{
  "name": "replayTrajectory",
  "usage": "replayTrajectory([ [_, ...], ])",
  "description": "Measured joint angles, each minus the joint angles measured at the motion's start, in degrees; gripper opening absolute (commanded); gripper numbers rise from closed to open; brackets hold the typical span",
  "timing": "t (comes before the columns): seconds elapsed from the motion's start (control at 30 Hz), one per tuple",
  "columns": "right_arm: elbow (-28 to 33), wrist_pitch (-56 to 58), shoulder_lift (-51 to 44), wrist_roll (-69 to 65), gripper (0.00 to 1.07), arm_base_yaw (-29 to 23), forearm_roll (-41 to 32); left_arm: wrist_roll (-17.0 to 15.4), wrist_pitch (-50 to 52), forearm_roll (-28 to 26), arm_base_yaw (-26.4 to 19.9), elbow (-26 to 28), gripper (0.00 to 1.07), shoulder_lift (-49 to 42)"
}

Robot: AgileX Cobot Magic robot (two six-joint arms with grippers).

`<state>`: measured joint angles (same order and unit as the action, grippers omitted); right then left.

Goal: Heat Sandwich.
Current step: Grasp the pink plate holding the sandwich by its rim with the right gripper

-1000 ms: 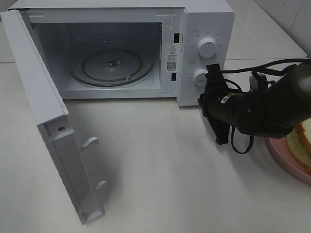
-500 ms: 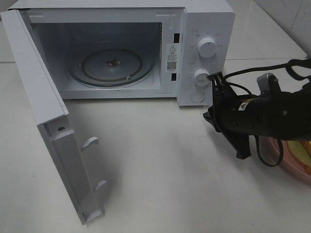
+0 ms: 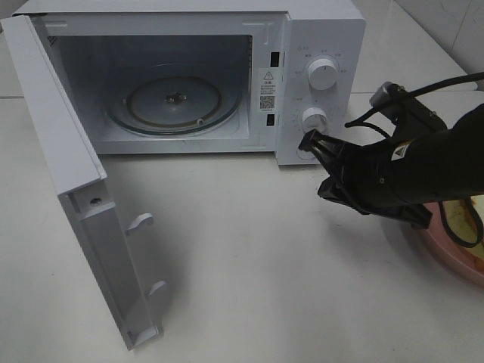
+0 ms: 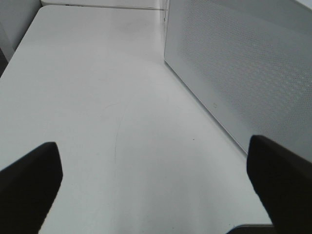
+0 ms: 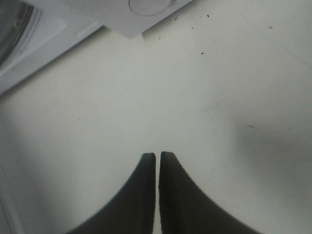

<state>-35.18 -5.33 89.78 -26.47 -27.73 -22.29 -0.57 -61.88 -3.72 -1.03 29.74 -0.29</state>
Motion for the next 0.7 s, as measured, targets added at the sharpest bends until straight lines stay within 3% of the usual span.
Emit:
replayTrajectory([
  [0.27, 0.0, 10.49, -4.76, 27.79, 0.08, 0.06, 0.06, 0.0, 0.0, 0.0, 0.0, 0.0, 0.98, 0.0],
  [0.4, 0.0, 15.41, -6.99, 34.72, 0.09, 0.06, 0.17, 0.0, 0.0, 0.0, 0.0, 0.0, 0.98, 0.0],
  [0.7, -0.29, 27.85, -9.97, 35.58, 0.19, 0.06, 9.28, 0.0, 0.0, 0.0, 0.0, 0.0, 0.98, 0.0],
])
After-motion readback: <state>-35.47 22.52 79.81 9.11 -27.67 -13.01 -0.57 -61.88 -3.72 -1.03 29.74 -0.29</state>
